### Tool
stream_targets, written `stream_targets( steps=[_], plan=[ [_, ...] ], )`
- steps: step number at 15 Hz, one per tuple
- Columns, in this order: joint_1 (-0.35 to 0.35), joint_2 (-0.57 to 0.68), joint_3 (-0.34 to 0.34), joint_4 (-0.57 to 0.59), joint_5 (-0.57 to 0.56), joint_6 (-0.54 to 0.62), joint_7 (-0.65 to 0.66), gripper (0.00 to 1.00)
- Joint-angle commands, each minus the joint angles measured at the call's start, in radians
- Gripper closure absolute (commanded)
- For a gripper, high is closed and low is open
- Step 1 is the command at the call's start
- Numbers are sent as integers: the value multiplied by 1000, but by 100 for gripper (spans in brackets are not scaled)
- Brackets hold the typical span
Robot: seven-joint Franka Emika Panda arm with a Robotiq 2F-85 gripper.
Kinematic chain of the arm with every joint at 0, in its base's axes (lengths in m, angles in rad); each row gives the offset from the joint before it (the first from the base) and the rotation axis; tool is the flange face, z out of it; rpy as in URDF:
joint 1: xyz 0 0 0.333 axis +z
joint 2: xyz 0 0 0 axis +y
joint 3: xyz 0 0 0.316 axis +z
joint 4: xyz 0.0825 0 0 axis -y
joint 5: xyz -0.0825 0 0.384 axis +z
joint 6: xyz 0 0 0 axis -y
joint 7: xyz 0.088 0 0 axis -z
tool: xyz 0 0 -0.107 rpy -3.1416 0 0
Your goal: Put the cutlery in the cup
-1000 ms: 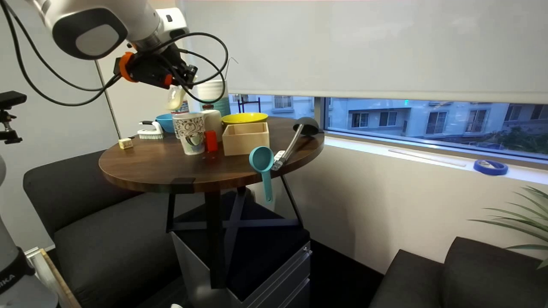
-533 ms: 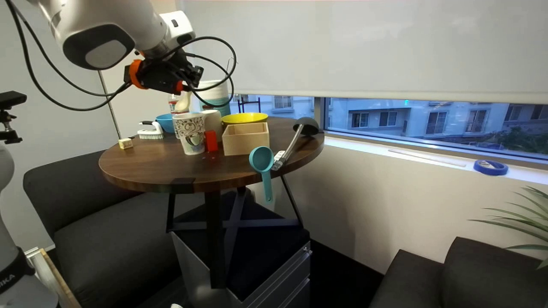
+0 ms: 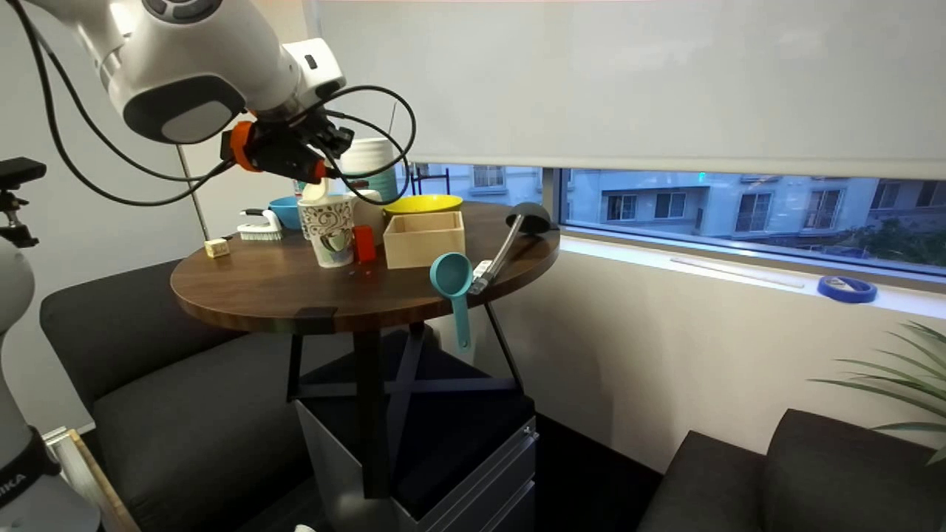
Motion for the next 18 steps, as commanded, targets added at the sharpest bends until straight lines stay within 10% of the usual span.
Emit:
stream_targets(
  steps=[1,9,18],
  plan=[
    [37,-45,-47,-7,-8,72,-48,97],
    [46,-46,-60,-10,-18,104,-55,87],
    [162,-165,-224,-10,-23,85,-198,97]
  ],
)
